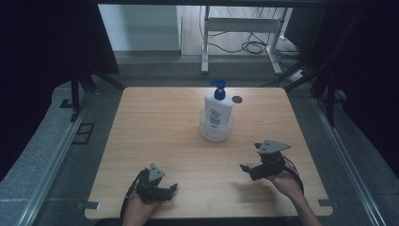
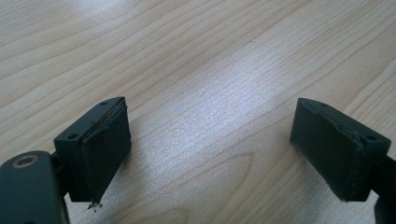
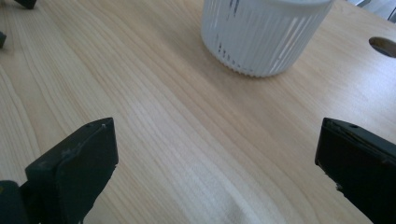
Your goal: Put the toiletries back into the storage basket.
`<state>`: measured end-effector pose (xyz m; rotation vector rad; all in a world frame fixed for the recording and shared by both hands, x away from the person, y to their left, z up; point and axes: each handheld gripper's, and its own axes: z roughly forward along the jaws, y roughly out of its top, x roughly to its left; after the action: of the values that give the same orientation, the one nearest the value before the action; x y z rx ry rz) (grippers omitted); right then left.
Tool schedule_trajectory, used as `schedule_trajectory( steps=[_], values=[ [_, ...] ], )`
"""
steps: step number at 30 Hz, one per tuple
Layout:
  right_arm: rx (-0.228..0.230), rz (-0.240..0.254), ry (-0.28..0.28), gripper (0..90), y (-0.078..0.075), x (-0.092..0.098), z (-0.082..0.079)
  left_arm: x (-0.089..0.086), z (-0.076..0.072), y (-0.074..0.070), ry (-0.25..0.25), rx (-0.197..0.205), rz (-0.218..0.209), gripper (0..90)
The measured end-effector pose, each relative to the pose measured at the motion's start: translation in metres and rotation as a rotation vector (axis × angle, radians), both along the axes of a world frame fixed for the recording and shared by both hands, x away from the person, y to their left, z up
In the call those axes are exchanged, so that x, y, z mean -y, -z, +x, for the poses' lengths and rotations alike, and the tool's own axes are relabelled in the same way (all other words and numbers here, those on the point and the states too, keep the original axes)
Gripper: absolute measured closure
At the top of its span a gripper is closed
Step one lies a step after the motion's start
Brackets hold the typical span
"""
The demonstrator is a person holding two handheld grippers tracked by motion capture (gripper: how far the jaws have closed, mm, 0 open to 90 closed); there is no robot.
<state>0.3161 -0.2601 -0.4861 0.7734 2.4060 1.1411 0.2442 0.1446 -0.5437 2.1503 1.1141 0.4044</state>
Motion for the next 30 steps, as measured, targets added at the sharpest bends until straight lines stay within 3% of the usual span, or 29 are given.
schedule_trajectory(
  steps=[14, 30],
  values=[
    [-0.052, -0.019, 0.004, 0.0, 0.027, 0.005, -0.013, 0.000, 0.000, 0.000, -0.002, 0.000, -0.001, 11.9],
    [-0.134, -0.068, -0.002, 0.0, 0.057, 0.005, -0.016, 0.001, 0.000, 0.000, -0.001, 0.000, 0.000, 11.9]
  ],
)
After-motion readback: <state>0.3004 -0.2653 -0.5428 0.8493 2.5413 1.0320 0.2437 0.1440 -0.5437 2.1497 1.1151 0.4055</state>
